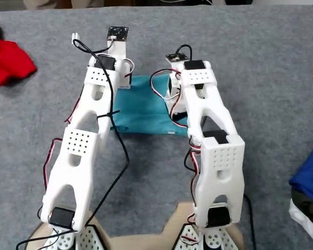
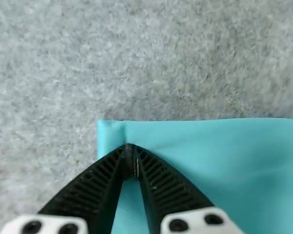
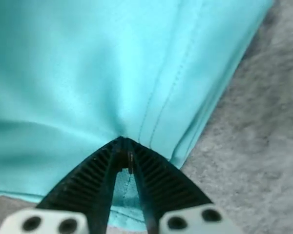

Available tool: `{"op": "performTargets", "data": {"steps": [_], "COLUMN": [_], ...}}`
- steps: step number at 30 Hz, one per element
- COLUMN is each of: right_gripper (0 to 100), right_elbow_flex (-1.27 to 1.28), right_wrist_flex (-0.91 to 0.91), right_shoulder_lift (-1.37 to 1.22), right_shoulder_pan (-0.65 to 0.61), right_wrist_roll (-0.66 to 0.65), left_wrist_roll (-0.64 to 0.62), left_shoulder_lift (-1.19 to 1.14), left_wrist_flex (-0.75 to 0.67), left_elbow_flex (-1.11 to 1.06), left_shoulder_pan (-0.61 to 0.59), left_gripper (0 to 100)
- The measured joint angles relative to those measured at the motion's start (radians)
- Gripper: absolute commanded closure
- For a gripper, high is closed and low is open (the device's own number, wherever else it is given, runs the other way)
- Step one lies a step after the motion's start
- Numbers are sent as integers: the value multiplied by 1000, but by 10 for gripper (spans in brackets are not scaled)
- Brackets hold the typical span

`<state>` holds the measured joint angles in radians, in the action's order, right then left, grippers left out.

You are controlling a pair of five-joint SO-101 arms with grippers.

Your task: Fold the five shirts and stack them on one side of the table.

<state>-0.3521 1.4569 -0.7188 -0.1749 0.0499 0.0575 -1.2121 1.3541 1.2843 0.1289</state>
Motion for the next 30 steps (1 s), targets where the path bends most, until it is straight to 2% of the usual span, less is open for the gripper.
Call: {"op": "performTargets", "data": {"steps": [4,12,18,22,26,30], "right_gripper": [993,991,992,992,992,992], "right_elbow_flex": [-46,-276,-407,-331,-138,86], "right_wrist_flex": [57,232,310,310,310,310], "right_shoulder_lift": [8,86,110,229,428,628], "right_shoulder_pan": [2,-18,-15,-26,-46,-57], "right_wrist_roll": [-6,-5,120,189,238,295], "left_wrist_roll": [8,9,9,9,9,9], "left_shoulder_lift": [-2,-2,95,233,391,560], "left_wrist_flex": [63,213,345,393,396,396], "left_elbow_flex": [48,319,333,336,328,153], "left_shoulder_pan": [-5,-18,-18,-18,-64,-144], "left_gripper": [981,981,981,981,981,981]}}
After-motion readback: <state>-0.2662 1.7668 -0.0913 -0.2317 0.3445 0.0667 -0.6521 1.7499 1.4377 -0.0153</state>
